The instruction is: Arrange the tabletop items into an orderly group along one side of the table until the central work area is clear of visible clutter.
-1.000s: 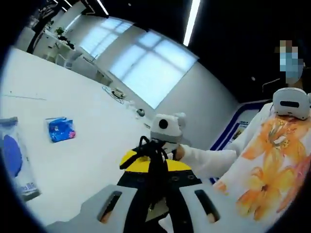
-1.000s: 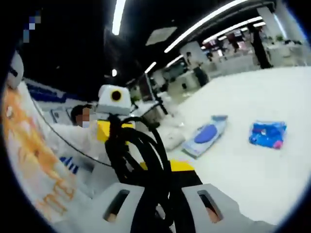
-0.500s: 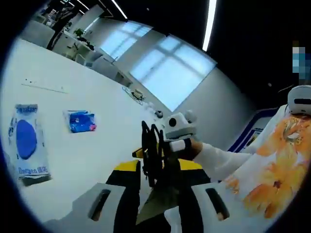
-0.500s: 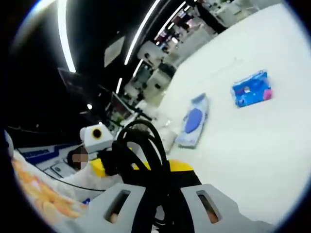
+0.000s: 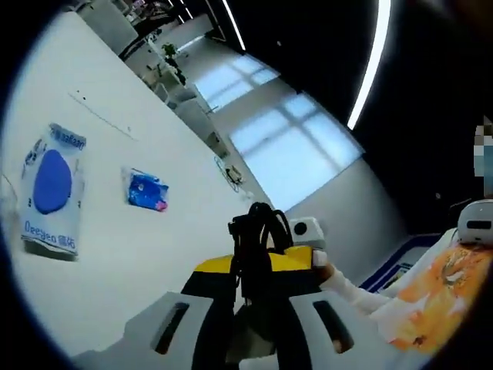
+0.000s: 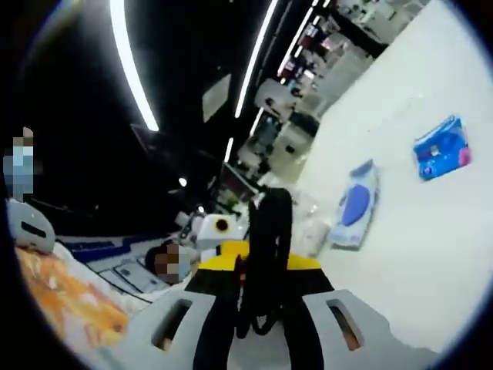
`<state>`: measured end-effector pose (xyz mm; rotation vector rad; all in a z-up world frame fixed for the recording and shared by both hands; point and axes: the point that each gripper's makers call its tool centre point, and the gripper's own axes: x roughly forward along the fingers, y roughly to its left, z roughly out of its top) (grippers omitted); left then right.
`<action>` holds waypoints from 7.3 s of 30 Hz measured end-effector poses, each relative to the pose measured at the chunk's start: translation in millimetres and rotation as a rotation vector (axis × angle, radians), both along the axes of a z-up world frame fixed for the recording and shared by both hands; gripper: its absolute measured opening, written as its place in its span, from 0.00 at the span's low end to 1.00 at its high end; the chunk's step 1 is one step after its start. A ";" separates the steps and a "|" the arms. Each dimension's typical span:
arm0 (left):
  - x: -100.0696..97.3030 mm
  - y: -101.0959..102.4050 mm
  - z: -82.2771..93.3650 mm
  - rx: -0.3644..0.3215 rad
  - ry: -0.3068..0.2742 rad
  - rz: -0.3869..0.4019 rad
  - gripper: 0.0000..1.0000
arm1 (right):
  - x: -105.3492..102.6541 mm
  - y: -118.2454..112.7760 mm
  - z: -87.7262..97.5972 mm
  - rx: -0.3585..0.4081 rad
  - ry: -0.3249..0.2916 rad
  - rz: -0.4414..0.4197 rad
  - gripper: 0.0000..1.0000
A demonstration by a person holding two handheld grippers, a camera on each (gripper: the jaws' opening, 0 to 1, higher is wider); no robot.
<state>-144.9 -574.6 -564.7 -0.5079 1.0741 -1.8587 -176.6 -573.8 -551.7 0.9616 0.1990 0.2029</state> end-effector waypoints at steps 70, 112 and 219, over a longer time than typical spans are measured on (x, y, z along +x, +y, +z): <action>69.1 97.2 -79.2 0.209 -0.507 0.330 0.75 | -13.2 -164.1 -190.1 -0.178 0.633 -0.301 0.18; 124.8 131.2 -98.9 0.314 -0.649 0.389 1.00 | -63.3 -129.5 -157.7 -0.472 0.609 -0.209 0.76; 212.2 64.9 -180.2 0.694 -0.749 0.281 0.37 | -120.4 -68.5 -132.9 -0.311 0.589 -0.418 0.68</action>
